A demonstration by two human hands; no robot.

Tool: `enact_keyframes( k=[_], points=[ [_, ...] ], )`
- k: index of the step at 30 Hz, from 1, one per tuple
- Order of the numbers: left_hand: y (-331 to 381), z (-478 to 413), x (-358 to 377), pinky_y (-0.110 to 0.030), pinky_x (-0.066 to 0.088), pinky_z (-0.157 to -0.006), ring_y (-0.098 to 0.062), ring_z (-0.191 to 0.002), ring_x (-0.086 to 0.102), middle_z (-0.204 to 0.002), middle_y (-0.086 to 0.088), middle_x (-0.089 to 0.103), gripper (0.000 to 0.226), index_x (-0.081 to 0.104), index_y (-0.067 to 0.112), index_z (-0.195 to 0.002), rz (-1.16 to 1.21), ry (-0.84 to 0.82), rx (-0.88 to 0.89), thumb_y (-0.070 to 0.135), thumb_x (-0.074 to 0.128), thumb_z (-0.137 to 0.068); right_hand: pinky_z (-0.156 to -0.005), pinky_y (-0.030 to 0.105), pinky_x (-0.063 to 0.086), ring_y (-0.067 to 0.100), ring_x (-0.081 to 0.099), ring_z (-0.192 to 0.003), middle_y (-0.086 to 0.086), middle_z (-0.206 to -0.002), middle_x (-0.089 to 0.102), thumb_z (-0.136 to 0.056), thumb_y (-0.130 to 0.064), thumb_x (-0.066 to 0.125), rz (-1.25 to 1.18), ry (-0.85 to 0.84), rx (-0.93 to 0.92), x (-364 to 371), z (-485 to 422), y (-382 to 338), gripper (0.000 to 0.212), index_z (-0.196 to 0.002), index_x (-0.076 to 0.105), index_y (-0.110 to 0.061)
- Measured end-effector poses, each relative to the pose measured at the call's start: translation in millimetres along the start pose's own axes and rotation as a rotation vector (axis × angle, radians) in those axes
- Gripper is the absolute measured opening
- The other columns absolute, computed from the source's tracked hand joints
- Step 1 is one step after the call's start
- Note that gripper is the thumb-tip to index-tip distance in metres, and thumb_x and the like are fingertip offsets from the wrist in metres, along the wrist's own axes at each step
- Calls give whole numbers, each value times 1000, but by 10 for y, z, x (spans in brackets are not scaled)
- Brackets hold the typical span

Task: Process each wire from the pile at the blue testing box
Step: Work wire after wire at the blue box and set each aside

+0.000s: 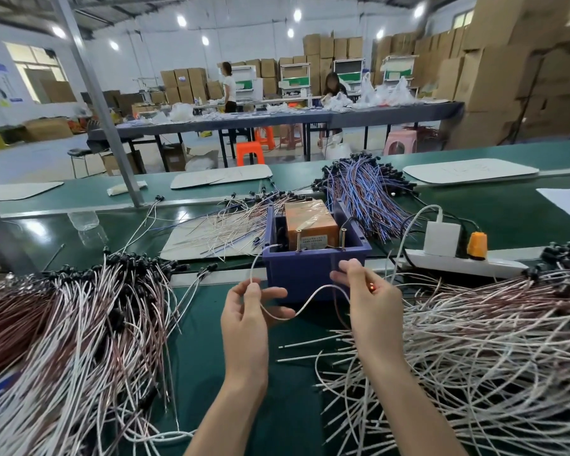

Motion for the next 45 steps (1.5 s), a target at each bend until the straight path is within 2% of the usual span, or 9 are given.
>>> enact_keyframes(
  k=[5,8,12,22,25,30,34,40,45],
  points=[
    [14,-43,-121,-51,50,-91,-21,-60,70,-81,-4,77,15,59,21,-99,32,127,-4,28,47,-105,-40,14,29,3,36,-39,-10,-73,72,-108,-45,38,-143,2,-66,-144,94,-174,36,-98,71,-33],
    [3,-74,-178,-41,53,-78,-17,-61,70,-77,-1,75,15,60,19,-97,69,155,-18,27,50,-104,-37,15,24,3,29,-42,-9,-54,44,-109,-41,38,-263,79,-86,-387,-5,-338,39,-95,70,-25],
    [-58,-96,-190,-28,54,-62,-10,-64,66,-71,4,71,16,62,16,-91,20,123,-33,25,54,-102,-38,17,25,1,30,-41,-14,-56,43,-108,-35,37,-197,265,-99,-898,-324,-488,35,-90,66,-27],
    [-139,23,-60,-30,52,-58,-9,-55,55,-65,6,61,11,60,16,-92,-160,-86,-51,22,57,-101,-75,44,50,26,61,-82,11,-103,68,-100,-26,47,350,478,-193,-2046,-752,-678,18,-114,56,-20],
    [-99,31,-50,-30,53,-57,-10,-55,56,-65,6,62,10,60,16,-94,-177,-93,-29,23,56,-101,-95,44,40,35,55,-107,15,-114,64,-99,-20,51,666,537,-305,-2069,-687,-769,26,-122,60,-11],
    [25,6,-38,-28,52,-56,-10,-57,60,-67,5,67,11,61,17,-97,-303,-139,-20,22,53,-103,-88,21,37,10,50,-98,-3,-106,62,-101,-21,49,626,204,-574,-1285,-275,-745,24,-120,62,-16],
    [209,-116,-238,-36,54,-75,-14,-74,66,-77,4,72,11,61,24,-98,-691,-233,63,21,52,-103,-93,28,46,7,56,-99,-8,-110,65,-101,-21,51,591,-59,-608,-551,78,-453,23,-121,62,-21],
    [424,-484,-821,-42,52,-92,-23,-99,62,-109,-6,69,25,62,13,-114,-1490,-186,249,26,43,-104,-87,31,51,14,62,-99,-5,-114,67,-100,-20,54,596,-205,-477,-64,342,91,26,-125,61,-24],
    [388,-861,-1002,-44,43,-95,-30,-113,54,-117,-10,67,29,61,14,-117,-1612,-121,192,26,36,-106,-78,30,52,12,63,-91,-7,-111,66,-99,-20,54,620,-191,-460,-47,375,282,25,-123,61,-24]
  ],
)
Point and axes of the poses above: each hand's wrist, its own z-axis away from the middle knuckle, its own x-axis out of the palm, y = z × x, the point moved 3 cm from there along -z, towards the middle knuckle
